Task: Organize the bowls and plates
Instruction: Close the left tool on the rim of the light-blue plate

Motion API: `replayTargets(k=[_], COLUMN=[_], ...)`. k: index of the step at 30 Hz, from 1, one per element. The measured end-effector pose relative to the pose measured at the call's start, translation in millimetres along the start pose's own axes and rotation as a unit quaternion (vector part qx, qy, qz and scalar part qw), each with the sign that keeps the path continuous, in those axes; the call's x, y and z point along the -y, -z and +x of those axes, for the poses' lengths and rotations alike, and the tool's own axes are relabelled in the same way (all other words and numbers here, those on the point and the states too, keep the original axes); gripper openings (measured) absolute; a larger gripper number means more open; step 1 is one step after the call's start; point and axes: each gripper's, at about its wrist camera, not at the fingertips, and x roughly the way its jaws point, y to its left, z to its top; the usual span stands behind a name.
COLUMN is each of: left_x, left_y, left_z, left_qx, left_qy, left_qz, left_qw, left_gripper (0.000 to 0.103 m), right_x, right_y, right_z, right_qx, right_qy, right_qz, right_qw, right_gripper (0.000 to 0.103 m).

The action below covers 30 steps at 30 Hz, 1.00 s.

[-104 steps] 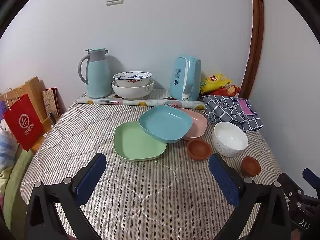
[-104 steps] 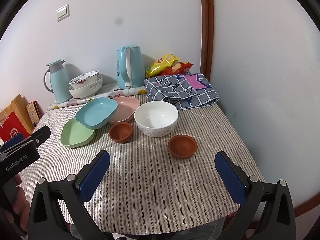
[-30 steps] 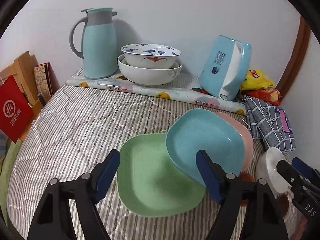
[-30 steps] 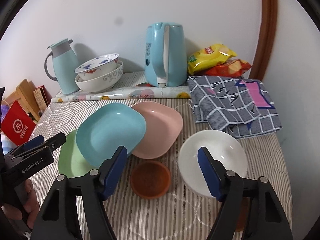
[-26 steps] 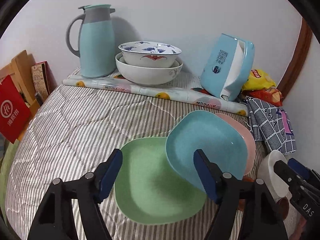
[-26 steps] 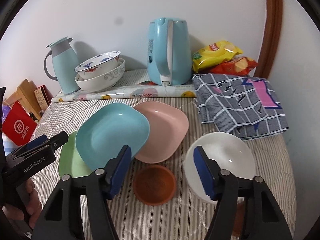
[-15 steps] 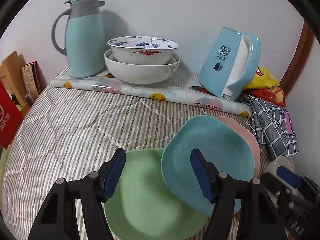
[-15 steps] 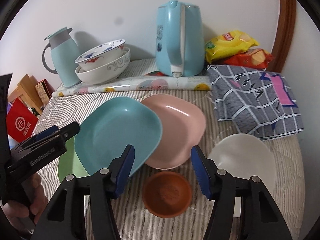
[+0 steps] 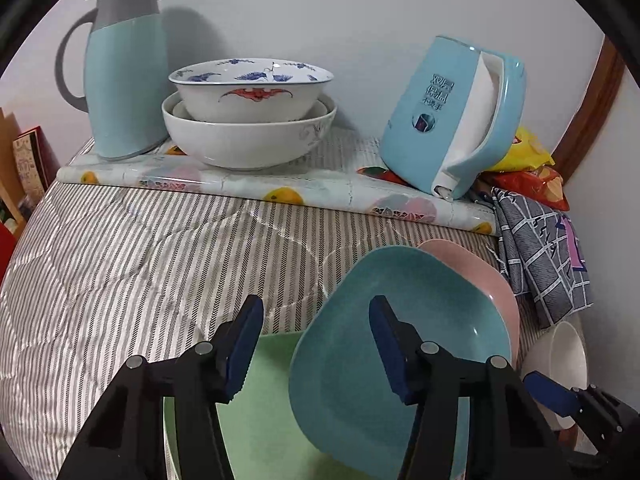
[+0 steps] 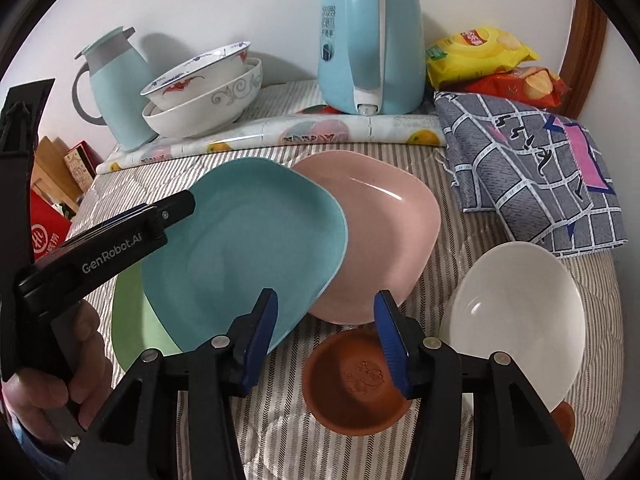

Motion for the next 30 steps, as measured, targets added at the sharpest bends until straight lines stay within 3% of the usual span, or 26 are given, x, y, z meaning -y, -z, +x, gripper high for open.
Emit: replayTargets(k=[9, 13, 19, 30], left_x=[0.1, -0.3, -3.1, -14.1], left_y=[-1.1, 1.1, 5.5, 13.5], left_z=[17.9, 14.0, 5.5, -23.6], left_qx=[-0.023, -0.016, -0.009, 0.010], left_qy=[0.018, 0.029, 0.031, 0.021], left_qz=[-0.001, -0.001, 0.000, -0.019], left_qw=[0.9996, 0.9995, 0.9995, 0.9995], left_gripper=[0.021, 0.017, 0.012, 0.008], right_x=[-2.6, -5.5, -7.5, -14.1], right_y=[0.9, -0.6, -4.0, -5.7], right_z=[18.3, 19.6, 19.6, 2.5], right_qx=[-0.029, -0.022, -0.005, 0.031], right_qy=[0.005, 0.008, 0.030, 0.018], right_qz=[-0.002, -0.010, -0.019, -0.022], right_qw=[1.000, 1.000, 0.999, 0.999], right_gripper=[0.035, 0.018, 0.014, 0.010])
